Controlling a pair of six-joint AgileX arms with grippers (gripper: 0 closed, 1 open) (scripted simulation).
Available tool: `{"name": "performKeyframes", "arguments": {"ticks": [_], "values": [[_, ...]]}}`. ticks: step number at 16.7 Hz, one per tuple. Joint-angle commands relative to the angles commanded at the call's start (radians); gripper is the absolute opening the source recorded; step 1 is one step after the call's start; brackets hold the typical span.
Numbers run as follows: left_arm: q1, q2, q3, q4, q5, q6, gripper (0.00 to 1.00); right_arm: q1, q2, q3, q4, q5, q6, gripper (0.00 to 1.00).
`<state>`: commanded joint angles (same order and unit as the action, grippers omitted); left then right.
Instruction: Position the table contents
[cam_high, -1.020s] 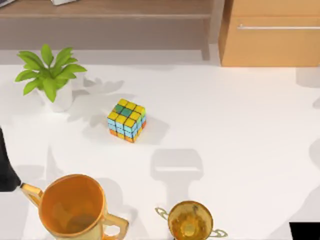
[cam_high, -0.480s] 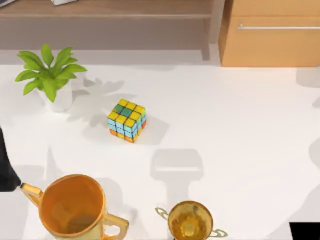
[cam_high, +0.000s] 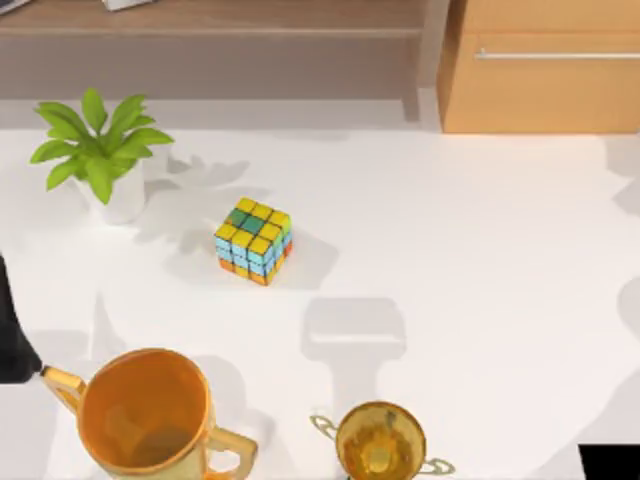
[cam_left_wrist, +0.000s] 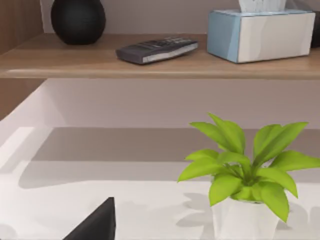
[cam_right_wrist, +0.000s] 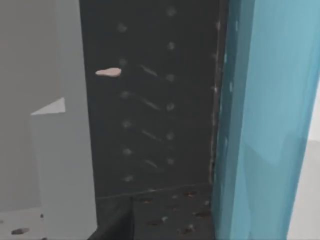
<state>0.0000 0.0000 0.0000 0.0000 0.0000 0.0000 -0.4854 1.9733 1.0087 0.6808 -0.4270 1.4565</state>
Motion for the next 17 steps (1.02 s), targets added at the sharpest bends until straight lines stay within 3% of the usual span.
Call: {"name": "performKeyframes", "arguments": {"ticks": [7, 17], "values": [[0.0, 0.0, 0.0, 0.0, 0.0, 0.0, 1.0, -0.003, -0.004, -0.004, 0.0, -0.001, -0.001, 1.0], [0.0, 0.0, 0.0, 0.0, 0.0, 0.0, 1.0, -0.067, -0.134, -0.194, 0.051, -0.065, -0.021, 1.0]]}}
